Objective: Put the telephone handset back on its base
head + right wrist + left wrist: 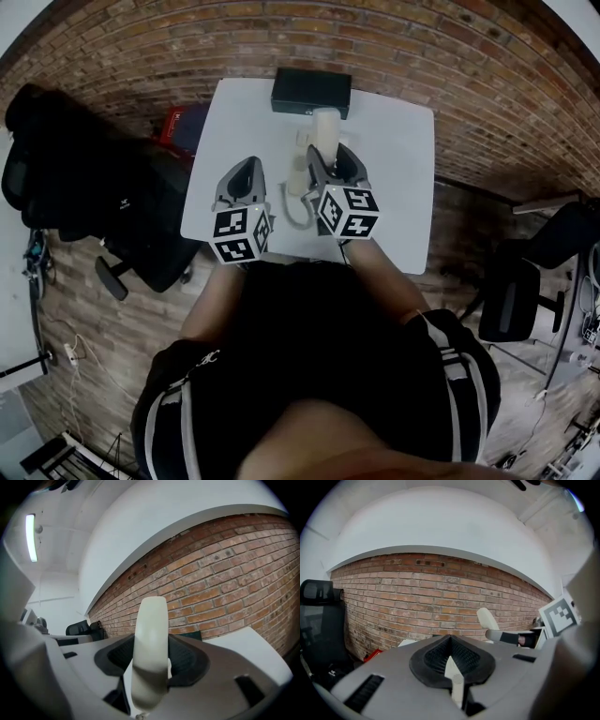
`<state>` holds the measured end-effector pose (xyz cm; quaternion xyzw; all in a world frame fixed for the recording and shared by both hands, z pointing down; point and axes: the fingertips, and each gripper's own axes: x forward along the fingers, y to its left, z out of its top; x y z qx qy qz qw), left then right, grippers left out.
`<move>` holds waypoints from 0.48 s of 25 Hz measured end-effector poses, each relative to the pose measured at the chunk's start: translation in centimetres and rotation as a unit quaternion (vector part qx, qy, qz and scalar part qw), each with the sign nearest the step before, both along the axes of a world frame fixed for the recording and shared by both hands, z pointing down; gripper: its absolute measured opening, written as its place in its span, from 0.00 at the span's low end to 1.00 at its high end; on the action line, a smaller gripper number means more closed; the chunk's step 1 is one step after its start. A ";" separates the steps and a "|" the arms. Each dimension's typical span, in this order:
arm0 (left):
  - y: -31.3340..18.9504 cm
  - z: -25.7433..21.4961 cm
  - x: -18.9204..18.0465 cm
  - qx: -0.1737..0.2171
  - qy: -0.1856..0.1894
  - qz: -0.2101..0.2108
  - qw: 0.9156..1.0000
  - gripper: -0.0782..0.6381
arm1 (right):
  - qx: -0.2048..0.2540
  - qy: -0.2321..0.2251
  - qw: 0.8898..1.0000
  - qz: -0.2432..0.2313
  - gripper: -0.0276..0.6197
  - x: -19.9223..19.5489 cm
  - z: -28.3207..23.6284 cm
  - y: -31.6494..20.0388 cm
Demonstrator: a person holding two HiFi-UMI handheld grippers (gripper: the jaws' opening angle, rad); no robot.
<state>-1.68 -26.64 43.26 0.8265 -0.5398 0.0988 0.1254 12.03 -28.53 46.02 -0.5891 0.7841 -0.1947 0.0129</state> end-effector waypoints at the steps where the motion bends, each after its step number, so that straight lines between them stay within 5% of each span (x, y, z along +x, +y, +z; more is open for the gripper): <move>1: -0.4 0.2 0.1 -0.003 -0.001 0.003 1.000 0.11 | -0.003 -0.001 1.000 0.003 0.36 0.1 0.0 -0.6; 12: -6.2 2.9 -1.8 -0.031 0.000 0.072 0.997 0.11 | -0.059 0.001 0.997 0.052 0.36 -1.8 3.6 -3.0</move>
